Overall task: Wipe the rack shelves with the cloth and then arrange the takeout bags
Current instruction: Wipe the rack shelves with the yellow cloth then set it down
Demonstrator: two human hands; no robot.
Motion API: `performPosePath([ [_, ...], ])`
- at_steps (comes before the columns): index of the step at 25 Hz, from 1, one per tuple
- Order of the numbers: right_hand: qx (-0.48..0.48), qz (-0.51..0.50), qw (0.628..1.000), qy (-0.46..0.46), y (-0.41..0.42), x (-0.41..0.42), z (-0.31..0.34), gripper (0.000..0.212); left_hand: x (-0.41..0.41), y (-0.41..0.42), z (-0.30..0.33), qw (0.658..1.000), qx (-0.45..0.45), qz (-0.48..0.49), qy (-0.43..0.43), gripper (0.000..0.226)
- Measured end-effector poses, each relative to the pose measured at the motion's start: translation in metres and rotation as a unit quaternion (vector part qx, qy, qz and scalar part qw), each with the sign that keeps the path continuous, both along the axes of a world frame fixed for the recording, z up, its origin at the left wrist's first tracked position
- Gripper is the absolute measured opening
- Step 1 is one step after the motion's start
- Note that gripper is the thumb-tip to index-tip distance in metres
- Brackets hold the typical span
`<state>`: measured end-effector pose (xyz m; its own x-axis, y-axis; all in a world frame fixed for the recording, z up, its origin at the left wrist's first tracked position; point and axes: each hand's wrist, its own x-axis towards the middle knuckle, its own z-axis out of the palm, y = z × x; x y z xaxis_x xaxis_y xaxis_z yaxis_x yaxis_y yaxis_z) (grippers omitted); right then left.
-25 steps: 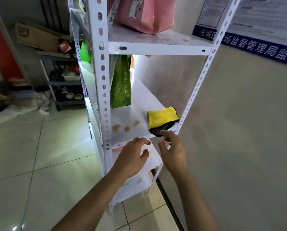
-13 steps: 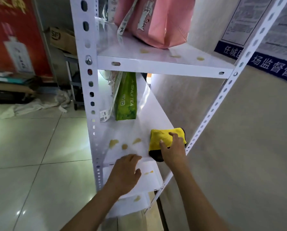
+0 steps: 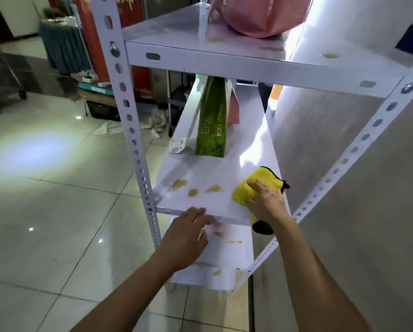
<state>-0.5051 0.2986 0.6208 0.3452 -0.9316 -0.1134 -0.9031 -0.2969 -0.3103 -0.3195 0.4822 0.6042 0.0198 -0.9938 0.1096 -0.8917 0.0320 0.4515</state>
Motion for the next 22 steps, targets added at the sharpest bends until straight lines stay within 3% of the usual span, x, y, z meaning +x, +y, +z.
performPosePath([
  [3,0.028,0.022,0.997,-0.061,0.005,-0.004,0.004,0.054,-0.004,-0.002,0.003,1.000,0.009,0.019,-0.009,0.038],
  [5,-0.014,-0.057,0.992,-0.108,0.011,0.003,-0.002,0.067,-0.006,-0.002,0.007,0.999,0.016,0.025,-0.016,0.038],
  [8,-0.031,-0.103,0.992,-0.067,0.015,0.009,-0.019,0.092,-0.004,-0.002,0.018,0.999,0.012,0.029,-0.014,0.038],
  [11,-0.019,-0.109,0.993,-0.049,0.014,0.013,-0.024,0.075,0.001,-0.004,0.034,0.999,-0.012,0.030,-0.017,0.037],
  [14,-0.157,-0.101,0.982,-0.026,0.034,0.022,-0.029,0.048,0.003,-0.001,0.054,0.999,-0.026,0.016,-0.013,0.036],
  [17,-0.167,-0.087,0.982,-0.009,0.053,0.020,-0.021,0.043,0.008,0.002,0.083,0.997,-0.076,0.002,-0.029,0.037],
  [20,-0.180,-0.101,0.966,-0.153,0.075,0.011,0.007,0.039,0.011,0.008,0.123,0.988,-0.145,-0.001,-0.054,0.039],
  [22,-0.231,-0.092,0.926,-0.284,0.095,0.006,0.041,0.036,0.012,0.010,0.155,0.976,-0.206,0.001,-0.076,0.039],
])
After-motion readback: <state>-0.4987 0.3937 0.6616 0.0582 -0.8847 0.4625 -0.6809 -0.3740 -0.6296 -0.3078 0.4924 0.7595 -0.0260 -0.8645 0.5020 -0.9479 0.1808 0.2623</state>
